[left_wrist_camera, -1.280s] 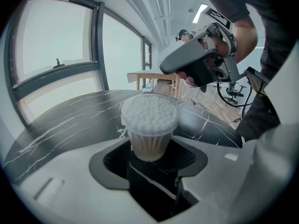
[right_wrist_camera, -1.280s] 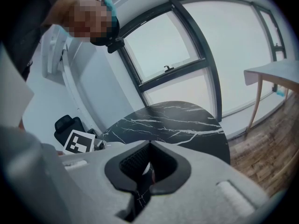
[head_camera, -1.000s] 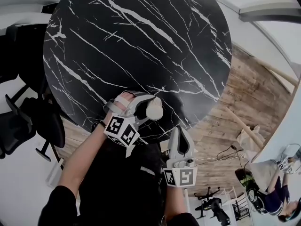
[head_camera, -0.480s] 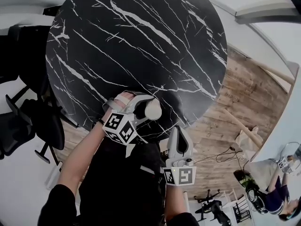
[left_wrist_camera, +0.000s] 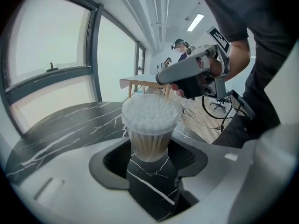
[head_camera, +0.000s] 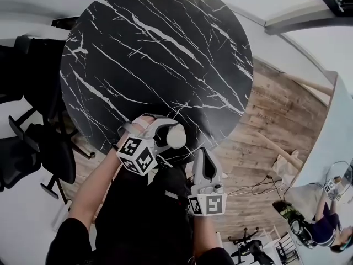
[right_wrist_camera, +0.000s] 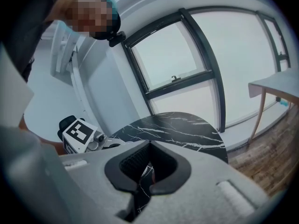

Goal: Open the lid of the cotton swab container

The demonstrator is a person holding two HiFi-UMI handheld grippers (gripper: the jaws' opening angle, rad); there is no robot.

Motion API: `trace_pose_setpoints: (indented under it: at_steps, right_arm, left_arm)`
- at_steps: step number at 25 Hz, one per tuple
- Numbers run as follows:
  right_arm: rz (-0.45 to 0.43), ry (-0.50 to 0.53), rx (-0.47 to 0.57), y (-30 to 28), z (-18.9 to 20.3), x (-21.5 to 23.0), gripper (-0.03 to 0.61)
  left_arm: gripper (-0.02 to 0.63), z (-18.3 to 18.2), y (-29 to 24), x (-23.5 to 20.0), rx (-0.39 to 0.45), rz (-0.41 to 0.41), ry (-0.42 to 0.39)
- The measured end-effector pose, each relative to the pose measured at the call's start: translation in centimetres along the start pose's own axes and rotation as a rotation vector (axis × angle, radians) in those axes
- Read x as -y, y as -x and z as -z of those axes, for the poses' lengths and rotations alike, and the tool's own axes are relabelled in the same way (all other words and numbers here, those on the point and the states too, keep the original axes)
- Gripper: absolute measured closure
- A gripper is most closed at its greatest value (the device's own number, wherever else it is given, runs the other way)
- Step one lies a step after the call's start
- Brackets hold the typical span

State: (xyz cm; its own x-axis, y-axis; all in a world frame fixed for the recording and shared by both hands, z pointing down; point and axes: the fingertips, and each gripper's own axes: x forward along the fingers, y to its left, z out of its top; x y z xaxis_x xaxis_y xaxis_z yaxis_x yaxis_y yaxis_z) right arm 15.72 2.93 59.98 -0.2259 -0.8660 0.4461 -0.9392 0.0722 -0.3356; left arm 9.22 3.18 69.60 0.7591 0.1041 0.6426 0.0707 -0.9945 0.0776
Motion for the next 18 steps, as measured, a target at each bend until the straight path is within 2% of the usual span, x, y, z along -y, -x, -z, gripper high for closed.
trace_pose_setpoints:
  at_steps: [8, 18]
  right_arm:
    - [-0.02, 0.005, 0.027, 1.4, -2.3, -2.3, 0.581]
    - [-0.043, 0.042, 0.043, 3.4, -4.5, -5.0, 0.581]
  left_arm:
    - [0.359, -2.8, 4.2, 1.0, 0.031, 0.023, 0.025]
    - [0.357, -5.3, 8.2, 2.9, 0.015, 0.032, 0.025]
